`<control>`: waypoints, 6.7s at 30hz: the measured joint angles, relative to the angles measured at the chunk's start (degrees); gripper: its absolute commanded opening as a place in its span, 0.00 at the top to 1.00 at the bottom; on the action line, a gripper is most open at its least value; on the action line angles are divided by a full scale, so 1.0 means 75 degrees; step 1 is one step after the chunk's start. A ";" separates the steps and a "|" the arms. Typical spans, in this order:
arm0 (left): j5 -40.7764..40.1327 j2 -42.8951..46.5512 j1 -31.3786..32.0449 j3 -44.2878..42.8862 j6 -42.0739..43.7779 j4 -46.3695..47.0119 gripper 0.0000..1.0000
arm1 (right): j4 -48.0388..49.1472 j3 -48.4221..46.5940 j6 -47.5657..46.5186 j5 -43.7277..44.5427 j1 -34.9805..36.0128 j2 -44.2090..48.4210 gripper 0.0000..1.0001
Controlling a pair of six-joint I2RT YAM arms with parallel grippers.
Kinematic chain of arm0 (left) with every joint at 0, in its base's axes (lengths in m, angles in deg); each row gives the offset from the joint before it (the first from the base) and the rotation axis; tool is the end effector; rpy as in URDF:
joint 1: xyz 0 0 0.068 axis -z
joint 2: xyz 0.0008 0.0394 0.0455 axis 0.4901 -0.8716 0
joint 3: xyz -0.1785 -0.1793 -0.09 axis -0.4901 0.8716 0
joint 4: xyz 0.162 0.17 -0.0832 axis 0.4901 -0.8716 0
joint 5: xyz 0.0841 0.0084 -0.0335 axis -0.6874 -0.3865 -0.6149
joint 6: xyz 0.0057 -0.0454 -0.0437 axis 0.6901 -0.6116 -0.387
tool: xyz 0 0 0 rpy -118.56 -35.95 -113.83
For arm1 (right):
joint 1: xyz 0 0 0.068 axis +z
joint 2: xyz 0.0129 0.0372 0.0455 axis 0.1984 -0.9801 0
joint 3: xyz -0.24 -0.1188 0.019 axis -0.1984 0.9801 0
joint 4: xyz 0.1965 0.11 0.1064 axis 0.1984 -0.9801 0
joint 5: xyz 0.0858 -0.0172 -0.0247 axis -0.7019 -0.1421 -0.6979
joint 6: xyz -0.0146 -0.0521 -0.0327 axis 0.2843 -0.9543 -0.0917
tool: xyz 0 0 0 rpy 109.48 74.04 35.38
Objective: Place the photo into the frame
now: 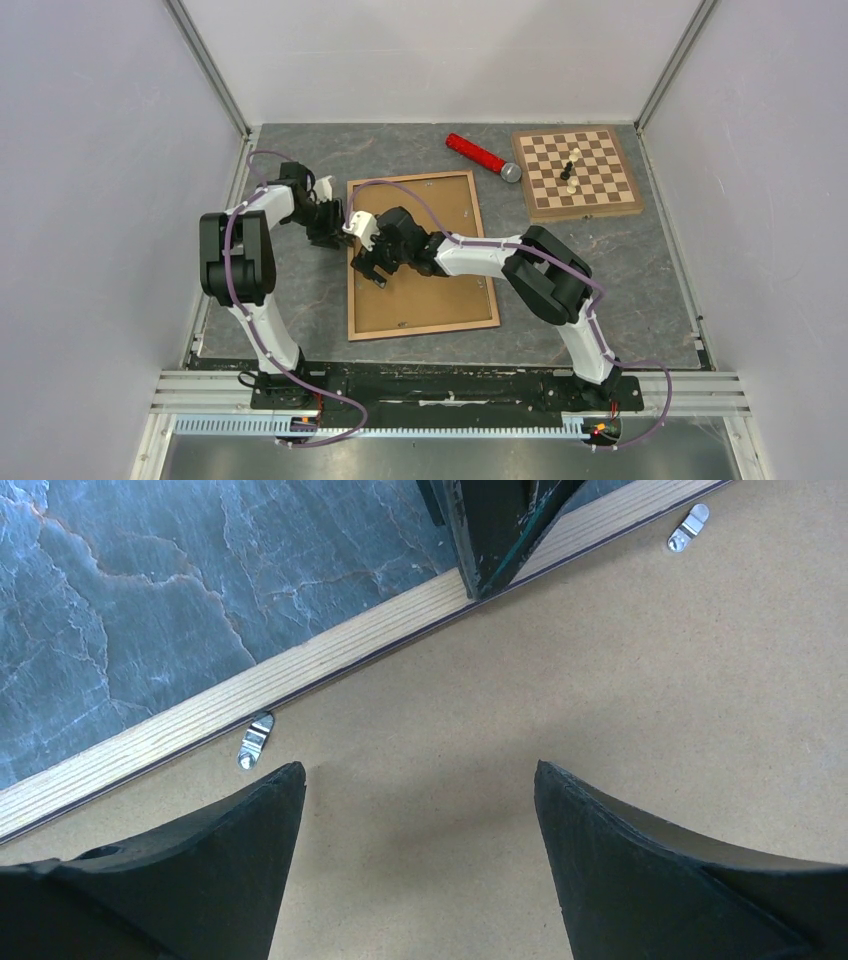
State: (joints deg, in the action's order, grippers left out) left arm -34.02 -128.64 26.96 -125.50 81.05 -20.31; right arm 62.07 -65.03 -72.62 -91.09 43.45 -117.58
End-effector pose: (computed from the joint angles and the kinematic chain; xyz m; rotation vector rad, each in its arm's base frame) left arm 0.3513 -0.0071 0.1507 0.0180 2.8113 -0.6574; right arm 0.2645 0.3886 0.1565 -1.3136 1.8343 0.5728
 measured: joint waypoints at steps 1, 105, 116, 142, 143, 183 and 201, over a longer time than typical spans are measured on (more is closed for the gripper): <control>0.0058 -0.0009 0.0000 0.0000 -0.0003 0.0006 0.48 | -0.0003 -0.0017 0.0000 -0.0003 0.0000 -0.0006 0.13; 0.0525 -0.0306 0.0099 -0.0015 -0.0504 0.0181 0.98 | -0.1929 0.0982 -0.0895 -0.1072 -0.1011 0.2565 0.14; 0.0525 -0.0306 0.0099 -0.0017 -0.0501 0.0181 0.98 | -0.3386 0.3585 -0.1818 -0.0341 -0.1990 0.4089 0.13; 0.0516 -0.0303 0.0099 -0.0015 -0.0501 0.0178 0.98 | -0.2844 0.4421 -0.0903 -0.0169 -0.2990 0.4456 0.14; 0.0516 -0.0303 0.0099 -0.0015 -0.0501 0.0181 0.98 | -0.2827 0.4421 -0.0880 -0.0204 -0.2993 0.4424 0.14; 0.0513 -0.0300 0.0102 -0.0015 -0.0501 0.0184 0.98 | -0.2964 0.4307 -0.1591 -0.0297 -0.2970 0.4199 0.48; 0.0510 -0.0300 0.0102 -0.0017 -0.0501 0.0181 0.98 | -0.3456 0.3937 -0.1988 -0.0495 -0.2940 0.3981 0.65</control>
State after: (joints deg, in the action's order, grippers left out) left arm -30.20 -130.89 27.72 -125.63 77.29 -18.95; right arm 36.14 -35.50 -87.53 -94.81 21.40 -87.73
